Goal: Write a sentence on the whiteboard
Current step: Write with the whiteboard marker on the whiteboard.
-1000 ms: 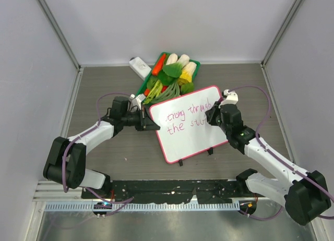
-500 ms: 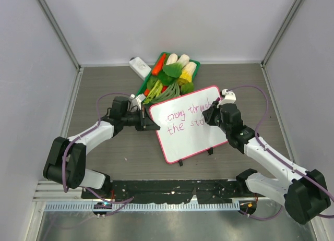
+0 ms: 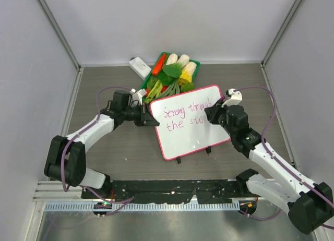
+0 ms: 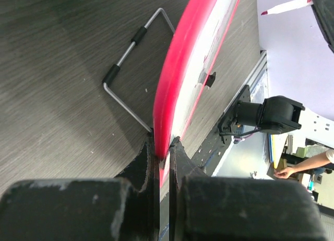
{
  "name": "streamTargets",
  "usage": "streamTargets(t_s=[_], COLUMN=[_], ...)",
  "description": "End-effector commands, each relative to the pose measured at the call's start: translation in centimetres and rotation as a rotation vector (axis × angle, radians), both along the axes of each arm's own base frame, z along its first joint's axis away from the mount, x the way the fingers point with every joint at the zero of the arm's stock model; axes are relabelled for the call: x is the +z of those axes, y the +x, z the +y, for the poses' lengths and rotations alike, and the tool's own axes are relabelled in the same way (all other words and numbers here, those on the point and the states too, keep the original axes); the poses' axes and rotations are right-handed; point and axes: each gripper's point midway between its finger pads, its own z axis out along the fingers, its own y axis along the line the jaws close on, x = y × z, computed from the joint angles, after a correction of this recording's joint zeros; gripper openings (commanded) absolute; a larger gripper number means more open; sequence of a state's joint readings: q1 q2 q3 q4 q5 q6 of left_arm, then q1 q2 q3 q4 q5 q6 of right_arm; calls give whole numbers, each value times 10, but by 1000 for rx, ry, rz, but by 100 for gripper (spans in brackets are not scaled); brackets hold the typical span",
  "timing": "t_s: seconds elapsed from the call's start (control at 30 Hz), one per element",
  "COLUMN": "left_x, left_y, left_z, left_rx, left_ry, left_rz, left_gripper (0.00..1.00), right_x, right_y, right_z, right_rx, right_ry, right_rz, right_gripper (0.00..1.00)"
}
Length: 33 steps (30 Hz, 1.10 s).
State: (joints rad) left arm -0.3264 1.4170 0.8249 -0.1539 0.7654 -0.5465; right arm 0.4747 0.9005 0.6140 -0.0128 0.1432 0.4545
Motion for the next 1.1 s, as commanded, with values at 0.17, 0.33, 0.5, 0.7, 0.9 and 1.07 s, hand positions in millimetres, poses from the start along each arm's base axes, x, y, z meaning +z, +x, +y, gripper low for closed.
streamTargets(t_s=[0.17, 0.33, 0.5, 0.7, 0.9, 1.07], left_x=[-26, -28, -25, -26, -25, -24], left_y=[28, 27, 27, 26, 26, 24], left_z=[36, 35, 35, 34, 34, 33], left_rx=[60, 60, 59, 61, 60, 56], left_ry=[306, 301, 293, 289, 282, 278], left_rz=[-16, -12, -22, -21, -28, -29], left_gripper=[0, 0, 0, 0, 0, 0], right_x=[7, 1, -3, -2, -6, -19], right_y=[7, 13, 23, 28, 31, 33], right_z=[-10, -13, -14, -10, -9, -9], right_rx=[-45, -77, -103, -104, -102, -108], right_ry=[-38, -50, -56, -45, -48, -63], right_rz=[-41, -42, -38, -55, -50, -25], right_gripper=[2, 2, 1, 1, 1, 1])
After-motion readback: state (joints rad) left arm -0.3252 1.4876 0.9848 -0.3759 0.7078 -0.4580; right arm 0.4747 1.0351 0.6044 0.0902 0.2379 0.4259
